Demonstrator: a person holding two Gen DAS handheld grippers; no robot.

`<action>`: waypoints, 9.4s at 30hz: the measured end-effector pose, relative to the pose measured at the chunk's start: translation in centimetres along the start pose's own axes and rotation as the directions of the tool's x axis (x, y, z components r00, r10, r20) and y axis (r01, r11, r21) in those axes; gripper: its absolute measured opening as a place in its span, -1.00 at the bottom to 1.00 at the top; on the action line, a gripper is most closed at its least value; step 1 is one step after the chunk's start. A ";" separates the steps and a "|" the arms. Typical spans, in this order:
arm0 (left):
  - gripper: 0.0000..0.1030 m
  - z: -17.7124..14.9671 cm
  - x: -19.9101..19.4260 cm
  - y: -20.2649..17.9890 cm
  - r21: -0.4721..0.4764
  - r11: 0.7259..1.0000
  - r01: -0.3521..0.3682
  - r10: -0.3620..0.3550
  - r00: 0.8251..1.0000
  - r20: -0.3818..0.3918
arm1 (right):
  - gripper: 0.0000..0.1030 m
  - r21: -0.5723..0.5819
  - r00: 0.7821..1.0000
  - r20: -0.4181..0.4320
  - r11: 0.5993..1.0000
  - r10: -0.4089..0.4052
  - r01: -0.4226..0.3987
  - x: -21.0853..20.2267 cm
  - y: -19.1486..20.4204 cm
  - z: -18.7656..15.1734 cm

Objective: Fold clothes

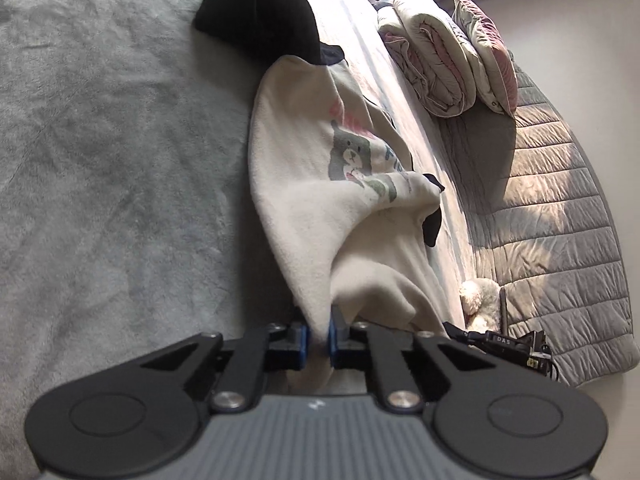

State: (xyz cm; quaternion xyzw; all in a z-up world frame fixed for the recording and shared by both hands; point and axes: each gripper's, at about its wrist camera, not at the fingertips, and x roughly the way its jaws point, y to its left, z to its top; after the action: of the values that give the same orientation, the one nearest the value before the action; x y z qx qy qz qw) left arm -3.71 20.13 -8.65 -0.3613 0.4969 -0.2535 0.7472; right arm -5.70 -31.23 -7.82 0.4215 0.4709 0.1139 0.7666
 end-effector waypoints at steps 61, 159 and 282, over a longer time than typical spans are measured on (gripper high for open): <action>0.26 1.8 -0.6 -0.4 0.057 0.979 -0.194 0.186 0.974 0.129 | 0.01 -0.225 0.948 0.183 0.928 -0.259 0.297 2.1 3.9 -0.1; 0.05 -14.0 -4.6 -4.2 0.311 0.797 -0.517 0.434 0.850 0.298 | 0.06 -0.370 0.793 0.358 0.705 -0.492 0.605 -3.2 5.0 -12.2; -0.95 19.2 34.3 -16.1 0.311 0.795 -0.521 0.308 0.788 0.533 | -0.66 -0.548 0.816 0.572 0.701 -0.086 0.457 5.5 -1.4 17.4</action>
State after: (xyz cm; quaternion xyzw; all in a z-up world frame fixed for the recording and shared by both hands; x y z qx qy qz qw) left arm 26.72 -9.47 -10.32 -0.1090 0.3050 -0.0920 0.9416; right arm 11.11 -38.30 -8.86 0.0580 0.2402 0.0399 0.9682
